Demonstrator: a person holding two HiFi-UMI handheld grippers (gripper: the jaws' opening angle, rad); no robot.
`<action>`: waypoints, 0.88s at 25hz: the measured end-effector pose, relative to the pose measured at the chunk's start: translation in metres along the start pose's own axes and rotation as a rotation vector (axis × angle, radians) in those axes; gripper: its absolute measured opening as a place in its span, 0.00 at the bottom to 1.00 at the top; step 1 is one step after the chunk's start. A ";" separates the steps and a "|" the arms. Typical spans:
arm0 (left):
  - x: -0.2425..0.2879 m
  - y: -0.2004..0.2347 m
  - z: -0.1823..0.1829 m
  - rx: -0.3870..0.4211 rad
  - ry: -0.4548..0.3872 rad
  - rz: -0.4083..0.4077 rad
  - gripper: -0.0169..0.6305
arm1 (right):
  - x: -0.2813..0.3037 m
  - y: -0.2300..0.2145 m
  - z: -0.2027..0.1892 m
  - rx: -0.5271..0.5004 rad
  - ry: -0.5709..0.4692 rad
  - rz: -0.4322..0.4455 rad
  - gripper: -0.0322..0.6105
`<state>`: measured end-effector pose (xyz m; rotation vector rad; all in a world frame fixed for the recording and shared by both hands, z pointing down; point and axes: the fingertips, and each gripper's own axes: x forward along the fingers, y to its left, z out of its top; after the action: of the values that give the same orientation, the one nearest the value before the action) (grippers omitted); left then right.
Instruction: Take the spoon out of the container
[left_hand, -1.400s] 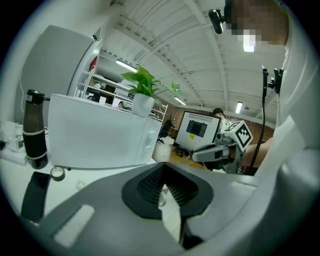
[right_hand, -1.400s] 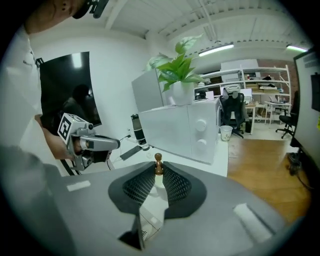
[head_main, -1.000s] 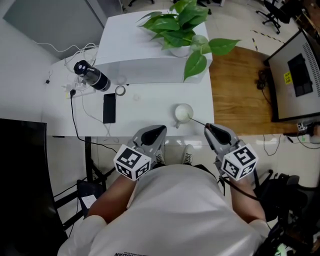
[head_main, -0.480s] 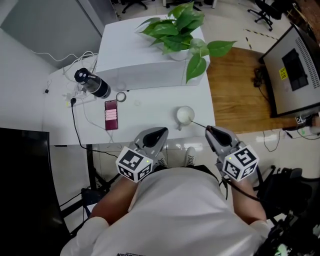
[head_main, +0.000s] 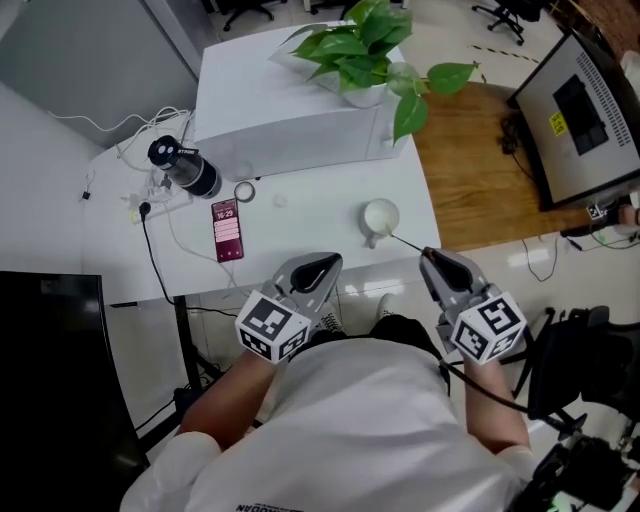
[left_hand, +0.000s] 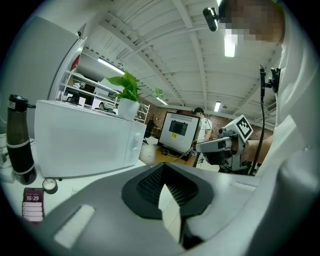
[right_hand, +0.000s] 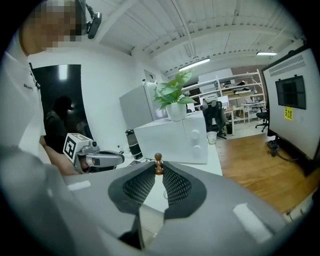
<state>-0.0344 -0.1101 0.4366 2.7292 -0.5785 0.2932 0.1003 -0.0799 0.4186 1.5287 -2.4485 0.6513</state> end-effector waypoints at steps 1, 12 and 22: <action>-0.002 -0.001 0.000 -0.001 -0.004 0.002 0.03 | -0.003 0.003 -0.002 -0.002 -0.001 0.000 0.13; -0.013 -0.043 -0.008 -0.064 -0.067 0.090 0.03 | -0.045 0.012 -0.018 -0.035 -0.008 0.081 0.13; -0.006 -0.140 -0.037 -0.037 -0.074 0.188 0.03 | -0.128 0.005 -0.041 -0.072 -0.021 0.170 0.13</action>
<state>0.0152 0.0257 0.4298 2.6634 -0.8552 0.2245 0.1508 0.0438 0.4055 1.3183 -2.6086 0.5705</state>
